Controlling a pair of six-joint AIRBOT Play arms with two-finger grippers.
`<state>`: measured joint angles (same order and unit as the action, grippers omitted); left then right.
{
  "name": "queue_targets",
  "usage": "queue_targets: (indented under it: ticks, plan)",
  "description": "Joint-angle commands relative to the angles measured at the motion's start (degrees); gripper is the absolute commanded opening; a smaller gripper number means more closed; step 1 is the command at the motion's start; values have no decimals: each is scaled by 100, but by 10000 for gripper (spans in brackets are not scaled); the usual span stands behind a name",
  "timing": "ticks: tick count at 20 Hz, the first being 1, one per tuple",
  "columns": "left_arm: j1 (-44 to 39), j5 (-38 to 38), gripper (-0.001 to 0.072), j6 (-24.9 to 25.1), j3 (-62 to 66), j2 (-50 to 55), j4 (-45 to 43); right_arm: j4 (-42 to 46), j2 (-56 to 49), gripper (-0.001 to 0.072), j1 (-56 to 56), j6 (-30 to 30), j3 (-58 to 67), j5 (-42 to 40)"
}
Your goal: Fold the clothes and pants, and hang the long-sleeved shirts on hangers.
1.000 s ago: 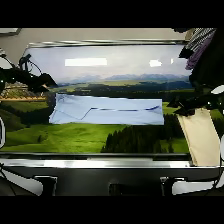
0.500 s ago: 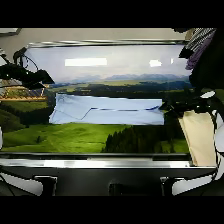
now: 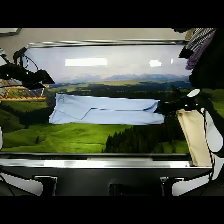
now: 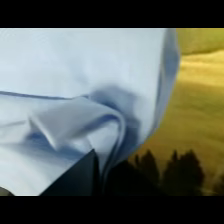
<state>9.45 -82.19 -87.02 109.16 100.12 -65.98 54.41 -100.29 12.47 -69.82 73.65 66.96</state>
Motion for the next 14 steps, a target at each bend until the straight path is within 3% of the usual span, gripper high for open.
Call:
queue_targets:
  ticks: [1, 2, 3, 4, 8, 14]
  plan:
    - [-2, -142, 638, 0, 4, 11, 105, -59, 85, 37, -166, -229, 9, 26]
    - [-2, -221, 476, 2, 2, 15, 101, -59, 208, 36, -155, -378, 11, 122]
    - [-2, -271, 167, -20, -13, 17, 107, 26, 361, 36, -155, -514, 33, 227]
    - [-31, -284, 22, -120, -55, 17, 170, 166, 533, 36, -155, -734, 118, 420]
    - [-492, 33, 22, -153, -592, 66, 785, 728, 1196, 36, -155, -1543, 726, 1266]
    - [-2055, 1735, 21, -81, -1871, 490, 2498, 1246, 1952, 36, -155, -2433, 1847, 1923]
